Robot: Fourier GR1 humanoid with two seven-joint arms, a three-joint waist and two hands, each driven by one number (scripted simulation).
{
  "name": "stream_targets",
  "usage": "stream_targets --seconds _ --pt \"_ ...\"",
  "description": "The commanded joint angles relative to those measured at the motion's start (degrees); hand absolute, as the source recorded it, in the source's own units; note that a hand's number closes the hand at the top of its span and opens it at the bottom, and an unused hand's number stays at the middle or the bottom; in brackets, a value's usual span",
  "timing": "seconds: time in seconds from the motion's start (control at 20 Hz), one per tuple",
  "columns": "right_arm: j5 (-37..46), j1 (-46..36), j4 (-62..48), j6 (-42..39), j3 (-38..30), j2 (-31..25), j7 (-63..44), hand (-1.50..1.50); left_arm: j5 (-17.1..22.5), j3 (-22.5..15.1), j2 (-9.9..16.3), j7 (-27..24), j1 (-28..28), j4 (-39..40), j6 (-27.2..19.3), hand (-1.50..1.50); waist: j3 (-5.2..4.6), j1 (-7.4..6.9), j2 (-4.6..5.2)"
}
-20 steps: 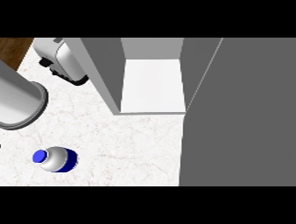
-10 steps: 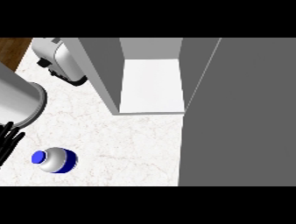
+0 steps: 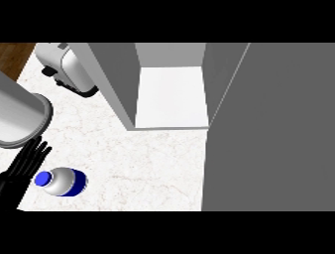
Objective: Pick up the bottled water, place it into the cabinet and close the cabinet
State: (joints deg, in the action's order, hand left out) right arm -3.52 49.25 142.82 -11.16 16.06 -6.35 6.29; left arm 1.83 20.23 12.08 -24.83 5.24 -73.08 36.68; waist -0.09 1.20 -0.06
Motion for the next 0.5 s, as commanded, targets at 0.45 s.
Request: stream_targets --seconds 0.45 --pt "-1.9 9.5 7.9 -1.4 1.4 -1.6 3.5 -1.50 -7.5 -3.7 2.9 -18.8 -8.4 27.3 0.7 -1.50 -0.08 0.64 0.02"
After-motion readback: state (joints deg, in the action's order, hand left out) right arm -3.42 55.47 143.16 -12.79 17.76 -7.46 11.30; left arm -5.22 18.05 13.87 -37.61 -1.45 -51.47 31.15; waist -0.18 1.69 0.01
